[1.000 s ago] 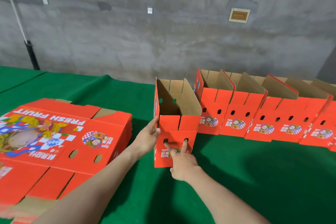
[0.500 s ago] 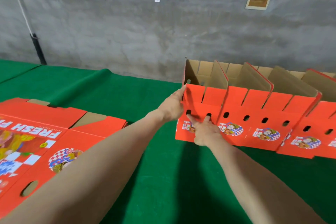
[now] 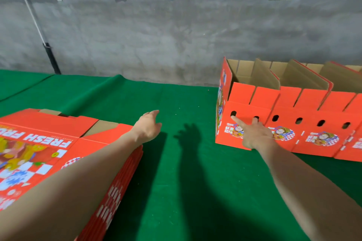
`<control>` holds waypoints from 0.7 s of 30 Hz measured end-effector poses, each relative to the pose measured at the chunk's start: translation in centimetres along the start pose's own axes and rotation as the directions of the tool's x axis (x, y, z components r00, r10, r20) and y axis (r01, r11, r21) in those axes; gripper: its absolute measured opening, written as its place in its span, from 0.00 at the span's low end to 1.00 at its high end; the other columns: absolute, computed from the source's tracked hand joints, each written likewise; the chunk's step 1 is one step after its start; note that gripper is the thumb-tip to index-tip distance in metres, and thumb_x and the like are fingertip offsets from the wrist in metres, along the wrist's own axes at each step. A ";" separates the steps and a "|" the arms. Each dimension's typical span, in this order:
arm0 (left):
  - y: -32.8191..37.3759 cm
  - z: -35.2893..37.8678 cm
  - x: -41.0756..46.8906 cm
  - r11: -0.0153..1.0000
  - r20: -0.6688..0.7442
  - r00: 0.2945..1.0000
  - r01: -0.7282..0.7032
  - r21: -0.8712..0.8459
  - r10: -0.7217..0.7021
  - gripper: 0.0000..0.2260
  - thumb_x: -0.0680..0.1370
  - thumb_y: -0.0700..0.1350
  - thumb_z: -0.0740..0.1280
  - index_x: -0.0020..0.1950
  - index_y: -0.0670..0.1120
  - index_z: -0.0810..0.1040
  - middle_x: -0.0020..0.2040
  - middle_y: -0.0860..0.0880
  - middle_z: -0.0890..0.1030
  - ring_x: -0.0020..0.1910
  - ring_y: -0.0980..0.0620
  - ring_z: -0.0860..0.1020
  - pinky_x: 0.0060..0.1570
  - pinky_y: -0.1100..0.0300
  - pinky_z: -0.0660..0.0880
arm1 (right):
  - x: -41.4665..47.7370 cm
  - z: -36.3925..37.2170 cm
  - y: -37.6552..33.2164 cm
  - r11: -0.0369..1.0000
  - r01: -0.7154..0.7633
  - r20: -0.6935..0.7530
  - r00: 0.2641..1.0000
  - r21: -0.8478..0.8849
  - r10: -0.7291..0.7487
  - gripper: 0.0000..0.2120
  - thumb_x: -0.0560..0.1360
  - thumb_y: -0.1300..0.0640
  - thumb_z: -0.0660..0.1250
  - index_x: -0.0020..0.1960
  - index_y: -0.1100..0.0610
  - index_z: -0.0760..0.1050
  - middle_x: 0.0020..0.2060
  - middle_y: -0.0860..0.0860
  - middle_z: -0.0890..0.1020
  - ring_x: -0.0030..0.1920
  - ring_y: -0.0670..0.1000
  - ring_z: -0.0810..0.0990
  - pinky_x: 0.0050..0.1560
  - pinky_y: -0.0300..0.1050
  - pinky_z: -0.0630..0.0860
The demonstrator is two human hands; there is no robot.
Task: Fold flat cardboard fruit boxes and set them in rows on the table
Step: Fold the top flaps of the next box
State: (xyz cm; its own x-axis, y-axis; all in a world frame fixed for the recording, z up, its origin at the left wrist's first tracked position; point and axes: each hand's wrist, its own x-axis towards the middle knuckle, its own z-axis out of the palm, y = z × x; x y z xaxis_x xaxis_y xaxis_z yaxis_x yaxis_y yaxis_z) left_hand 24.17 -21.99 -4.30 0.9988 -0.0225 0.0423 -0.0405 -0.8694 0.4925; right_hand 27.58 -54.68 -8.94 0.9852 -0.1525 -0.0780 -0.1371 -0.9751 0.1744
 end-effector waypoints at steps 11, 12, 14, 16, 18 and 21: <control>-6.9 -4.5 -4.6 0.992 -0.100 0.988 0.121 0.029 -0.118 0.23 0.78 0.42 0.63 0.73 0.39 0.64 0.71 0.38 0.69 0.70 0.43 0.68 0.64 0.60 0.63 | -7.4 -2.7 -9.7 0.920 0.132 -0.116 0.989 0.369 -0.096 0.29 0.76 0.54 0.64 0.74 0.55 0.59 0.59 0.61 0.78 0.59 0.59 0.77 0.57 0.49 0.75; -7.8 -4.8 -5.2 0.991 -0.109 0.986 0.131 0.006 -0.130 0.23 0.78 0.41 0.64 0.72 0.38 0.65 0.71 0.38 0.69 0.70 0.43 0.68 0.65 0.59 0.63 | -9.5 -2.7 -12.3 0.853 0.253 -0.149 0.967 0.456 -0.207 0.26 0.76 0.53 0.64 0.72 0.56 0.64 0.60 0.60 0.79 0.60 0.58 0.78 0.59 0.48 0.74; -9.8 -5.3 -6.7 0.988 -0.148 0.978 0.151 0.017 -0.147 0.23 0.78 0.41 0.64 0.72 0.39 0.65 0.71 0.39 0.68 0.70 0.43 0.67 0.66 0.57 0.63 | -13.7 -2.2 -17.5 0.691 0.438 -0.164 0.889 0.575 -0.427 0.24 0.77 0.53 0.64 0.71 0.56 0.67 0.64 0.58 0.77 0.64 0.57 0.75 0.63 0.45 0.70; -12.1 -6.0 -8.8 0.946 -0.216 0.957 0.239 0.218 -0.192 0.26 0.78 0.47 0.63 0.75 0.44 0.61 0.75 0.43 0.62 0.74 0.45 0.61 0.70 0.50 0.59 | -17.4 -1.7 -21.9 0.561 0.465 -0.097 0.822 0.685 -0.562 0.27 0.77 0.51 0.62 0.74 0.56 0.63 0.69 0.57 0.72 0.69 0.56 0.70 0.68 0.45 0.64; -14.2 -6.5 -11.8 0.840 -0.266 0.926 0.360 0.407 -0.267 0.28 0.79 0.54 0.59 0.77 0.49 0.54 0.78 0.48 0.50 0.77 0.47 0.48 0.72 0.42 0.48 | -20.0 -1.3 -24.7 0.503 0.358 0.012 0.806 0.787 -0.591 0.31 0.79 0.47 0.60 0.77 0.56 0.55 0.73 0.56 0.65 0.73 0.55 0.64 0.71 0.46 0.60; -15.1 -4.6 -17.0 0.825 -0.167 0.933 0.359 0.436 -0.318 0.28 0.81 0.60 0.47 0.78 0.51 0.45 0.78 0.51 0.41 0.77 0.48 0.39 0.72 0.41 0.43 | -22.0 -1.1 -26.7 0.454 0.123 0.157 0.834 0.882 -0.530 0.29 0.81 0.45 0.55 0.76 0.61 0.57 0.73 0.59 0.65 0.73 0.56 0.64 0.71 0.45 0.60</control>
State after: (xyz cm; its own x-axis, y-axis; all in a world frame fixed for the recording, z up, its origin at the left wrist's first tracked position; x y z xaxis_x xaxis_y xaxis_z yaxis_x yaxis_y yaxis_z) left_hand 7.70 -6.22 -8.50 0.9409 0.3376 0.0282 0.3363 -0.9408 0.0424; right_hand 9.67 -25.14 -10.79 0.8778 0.3642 -0.3112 -0.0320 -0.6037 -0.7966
